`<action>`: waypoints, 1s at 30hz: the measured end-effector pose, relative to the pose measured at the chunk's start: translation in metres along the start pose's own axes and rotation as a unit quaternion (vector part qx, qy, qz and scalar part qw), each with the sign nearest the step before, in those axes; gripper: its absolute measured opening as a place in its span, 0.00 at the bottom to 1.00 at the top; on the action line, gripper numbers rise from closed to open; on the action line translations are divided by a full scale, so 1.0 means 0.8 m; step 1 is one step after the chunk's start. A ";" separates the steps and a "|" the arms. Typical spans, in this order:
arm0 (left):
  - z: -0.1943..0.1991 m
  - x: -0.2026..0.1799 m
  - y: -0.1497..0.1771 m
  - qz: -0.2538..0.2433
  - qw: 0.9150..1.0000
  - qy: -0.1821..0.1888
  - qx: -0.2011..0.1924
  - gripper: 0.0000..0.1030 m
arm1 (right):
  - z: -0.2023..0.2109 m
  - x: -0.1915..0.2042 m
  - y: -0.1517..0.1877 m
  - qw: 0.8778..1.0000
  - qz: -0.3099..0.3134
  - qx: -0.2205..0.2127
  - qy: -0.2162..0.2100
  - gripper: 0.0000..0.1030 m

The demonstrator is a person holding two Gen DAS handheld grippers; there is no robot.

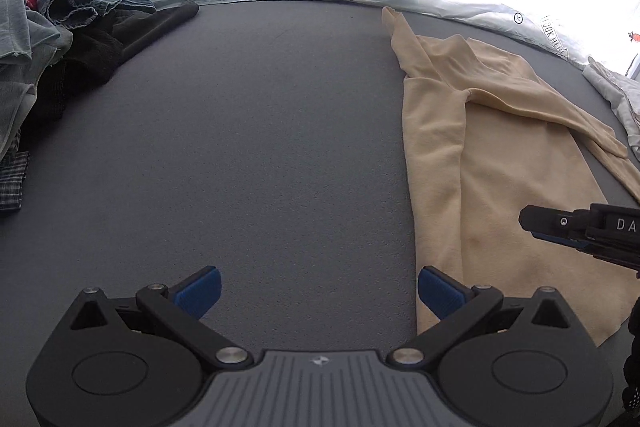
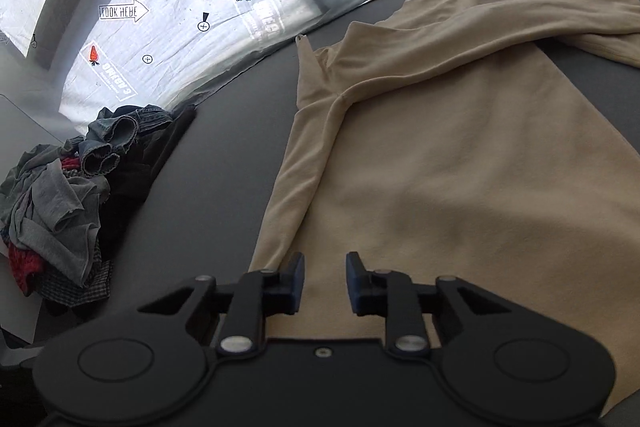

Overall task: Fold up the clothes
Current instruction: 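Grasp the sweater side edge with the right tool while the left tool withdraws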

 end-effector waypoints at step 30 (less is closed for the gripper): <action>0.001 -0.061 0.025 -0.046 0.999 0.026 0.010 1.00 | 0.003 0.003 0.012 0.998 0.010 0.050 -0.044 0.03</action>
Point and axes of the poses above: each gripper's, at about its wrist camera, not at the fingertips, and z roughly against the way its jaws point, x to its left, y to its underside, the point moved 5 cm from there along -z, roughly the way its jaws point, and after that the axes turned 5 degrees about y, right-handed, at the moved point
